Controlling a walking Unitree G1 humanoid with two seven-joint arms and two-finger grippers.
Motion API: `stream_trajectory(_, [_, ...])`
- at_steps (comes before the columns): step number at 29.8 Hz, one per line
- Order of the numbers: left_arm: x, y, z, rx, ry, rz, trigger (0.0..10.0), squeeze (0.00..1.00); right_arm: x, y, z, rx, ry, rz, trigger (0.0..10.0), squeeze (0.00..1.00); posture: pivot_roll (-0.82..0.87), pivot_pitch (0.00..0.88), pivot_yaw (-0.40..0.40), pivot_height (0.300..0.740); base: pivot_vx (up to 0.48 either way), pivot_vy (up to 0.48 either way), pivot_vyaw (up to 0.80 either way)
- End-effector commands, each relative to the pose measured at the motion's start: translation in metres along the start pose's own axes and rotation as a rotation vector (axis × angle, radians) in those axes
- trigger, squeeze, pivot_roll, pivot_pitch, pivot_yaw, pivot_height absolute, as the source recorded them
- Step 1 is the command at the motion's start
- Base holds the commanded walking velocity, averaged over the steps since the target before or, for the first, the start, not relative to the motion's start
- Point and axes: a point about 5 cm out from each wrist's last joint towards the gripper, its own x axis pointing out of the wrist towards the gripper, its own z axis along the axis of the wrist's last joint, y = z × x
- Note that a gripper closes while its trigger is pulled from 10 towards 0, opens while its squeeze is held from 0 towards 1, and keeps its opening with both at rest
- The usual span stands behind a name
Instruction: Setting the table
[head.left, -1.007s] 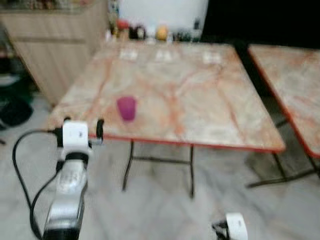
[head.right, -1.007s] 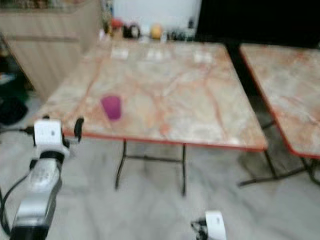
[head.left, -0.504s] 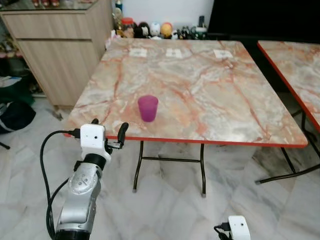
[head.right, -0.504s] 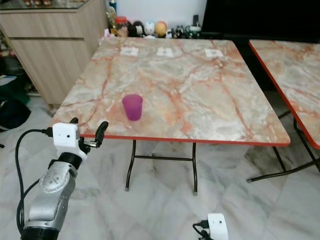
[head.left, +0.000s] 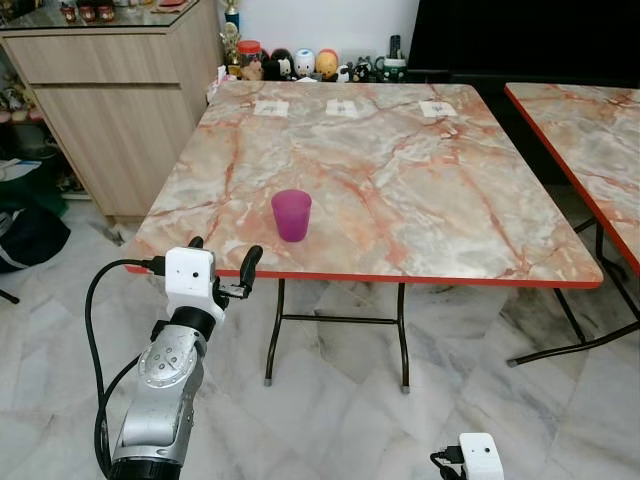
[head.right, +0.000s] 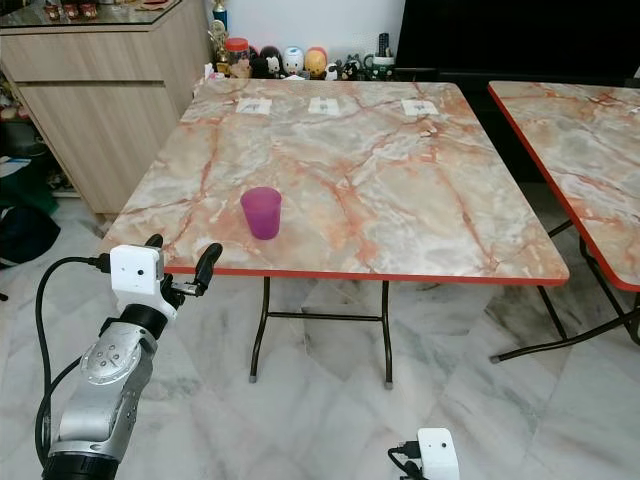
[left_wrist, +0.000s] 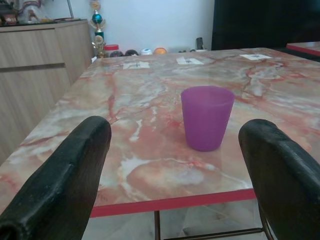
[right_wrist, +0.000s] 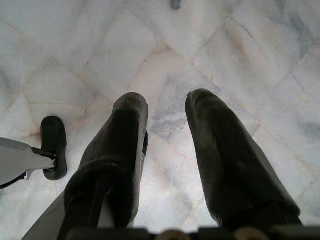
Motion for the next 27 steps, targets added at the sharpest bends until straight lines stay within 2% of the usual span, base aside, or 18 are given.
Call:
stream_trajectory(1, [0.0019,0.0021,0.0020,0.001,0.002,0.007,10.0,0.00,-0.0003,-0.0017,-0.0007,-0.004,0.004,-0.002,10.0,0.00,0.07,0.000,-0.021,0.740,0.000,0.000,0.00])
stream_trajectory(7, [0.0012,0.0043,0.0015,0.003,0.009,0.015,10.0,0.00,-0.0003,-0.0018,-0.0006,-0.004,0.003,-0.002,10.0,0.00,0.07,0.000,-0.023,0.740,0.204,0.000,0.00])
stream_trajectory(27, [0.0031,0.0030,0.0043,0.009,0.001,-0.007,10.0,0.00,-0.0001,-0.0013,-0.0002,-0.004,0.003,-0.001,10.0,0.00,0.08,0.000,-0.023,0.740,0.360,0.000,0.00])
